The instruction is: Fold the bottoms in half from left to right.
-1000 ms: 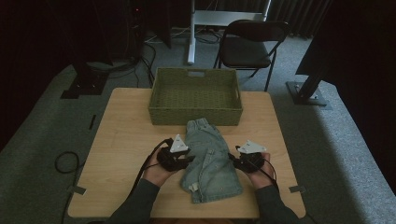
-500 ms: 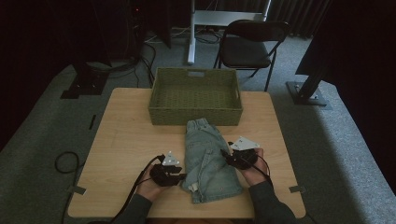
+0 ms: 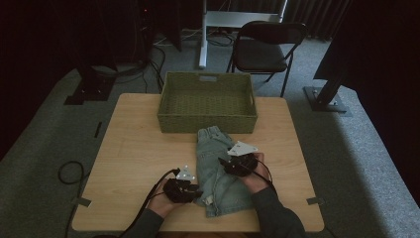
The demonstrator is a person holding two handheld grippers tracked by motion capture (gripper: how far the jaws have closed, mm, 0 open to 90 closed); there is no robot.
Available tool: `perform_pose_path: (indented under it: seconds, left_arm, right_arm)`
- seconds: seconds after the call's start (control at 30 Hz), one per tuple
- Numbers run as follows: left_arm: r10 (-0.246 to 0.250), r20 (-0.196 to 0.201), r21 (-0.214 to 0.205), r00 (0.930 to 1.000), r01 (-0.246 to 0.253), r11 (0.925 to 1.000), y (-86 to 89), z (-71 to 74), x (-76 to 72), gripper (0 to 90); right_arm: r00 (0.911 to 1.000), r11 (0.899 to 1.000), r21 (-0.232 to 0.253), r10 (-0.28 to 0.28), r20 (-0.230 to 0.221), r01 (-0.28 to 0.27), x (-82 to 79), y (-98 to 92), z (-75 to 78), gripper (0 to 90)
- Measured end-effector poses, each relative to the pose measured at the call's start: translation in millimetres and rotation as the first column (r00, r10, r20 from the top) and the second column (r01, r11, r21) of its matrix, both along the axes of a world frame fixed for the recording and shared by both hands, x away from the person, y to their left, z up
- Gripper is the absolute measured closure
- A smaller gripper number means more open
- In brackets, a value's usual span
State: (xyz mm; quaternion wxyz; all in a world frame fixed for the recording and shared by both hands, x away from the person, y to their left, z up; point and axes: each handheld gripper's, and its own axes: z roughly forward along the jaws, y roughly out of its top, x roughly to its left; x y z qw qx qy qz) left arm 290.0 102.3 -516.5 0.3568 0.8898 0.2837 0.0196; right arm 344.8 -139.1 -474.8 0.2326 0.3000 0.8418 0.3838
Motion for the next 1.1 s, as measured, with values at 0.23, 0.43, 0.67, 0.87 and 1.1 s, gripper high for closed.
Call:
perform_pose_path:
  seconds: [0.23,0.43,0.67,0.87,1.1]
  left_arm:
    - [-0.071,0.021,-0.012,0.9973,0.071,0.9974,-6.1,7.1,-13.0,90.0]
    - [-0.106,0.029,-0.021,0.9939,0.107,0.9941,-7.4,13.8,-19.6,90.0]
    - [-0.052,0.055,-0.007,0.9971,0.052,0.9986,-6.0,14.2,-15.4,87.9]
    - [0.024,0.068,0.01,0.9974,-0.024,0.9997,-0.5,9.1,-8.3,70.5]
    - [0.037,0.029,0.007,0.9989,-0.038,0.9993,0.8,1.3,-3.8,55.1]
  right_arm:
    - [0.9975,0.999,-0.051,-0.019,-0.068,0.015,4.6,-1.8,-7.1,46.4]
    - [0.9954,0.997,-0.071,-0.027,-0.092,0.02,-2.6,-22.6,-7.6,57.2]
    - [0.994,0.998,-0.035,-0.048,-0.099,0.044,-1.5,-25.1,-3.6,52.4]
    - [0.9919,0.999,-0.031,-0.048,-0.118,0.044,7.6,1.8,-1.4,41.4]
    - [0.9824,0.987,-0.155,-0.079,-0.169,0.053,9.7,12.8,-14.4,43.1]
